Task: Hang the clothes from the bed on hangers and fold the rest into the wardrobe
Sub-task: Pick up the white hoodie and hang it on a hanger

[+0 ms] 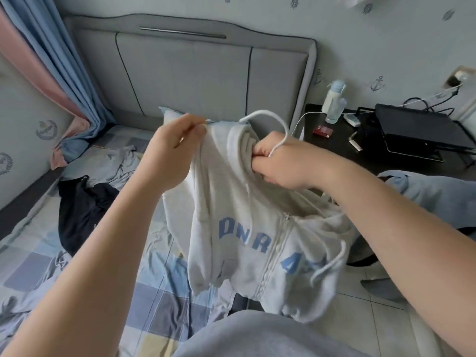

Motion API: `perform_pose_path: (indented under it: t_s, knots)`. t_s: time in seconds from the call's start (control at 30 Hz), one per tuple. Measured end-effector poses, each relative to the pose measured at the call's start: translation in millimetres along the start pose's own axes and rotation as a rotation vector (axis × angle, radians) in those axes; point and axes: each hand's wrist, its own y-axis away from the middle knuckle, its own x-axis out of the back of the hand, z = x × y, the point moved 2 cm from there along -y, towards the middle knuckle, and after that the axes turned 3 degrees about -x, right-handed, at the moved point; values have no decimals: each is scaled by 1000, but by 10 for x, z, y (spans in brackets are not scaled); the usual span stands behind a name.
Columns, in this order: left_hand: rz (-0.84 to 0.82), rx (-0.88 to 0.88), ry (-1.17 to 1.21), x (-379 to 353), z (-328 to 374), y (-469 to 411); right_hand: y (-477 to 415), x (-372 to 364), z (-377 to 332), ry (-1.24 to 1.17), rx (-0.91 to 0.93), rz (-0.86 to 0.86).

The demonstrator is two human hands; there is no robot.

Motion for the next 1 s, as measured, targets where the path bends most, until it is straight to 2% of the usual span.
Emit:
perform_pose_path:
  t_s: [0.1,0.23,0.4,0.47,0.57,0.7,0.9,1.0]
  knots:
    - [37,40,-47,20,-84,1,44,-6,32,-72,-42,-79]
    - [237,90,9,32,-65,-2,-11,-52,31,-123,-65,-83]
    - [403,21,25,118,-37,32,-18,-214,96,-178,-140,-166]
    - [374,63,11,151,-115,-28,37,-163,58,-274,-71,-207]
    - [165,136,-71,139,-270,-148,62,-79,-44,-399,43,-177]
    - [-2,187,-35,36,-394,-98,21,-183,-78,-551,36,-113]
    - [17,306,106,-165,-706,552,50,-248,103,-769,13,-76]
    - [170,416,66,-316,-825,751,85,-225,173,-822,11,-92]
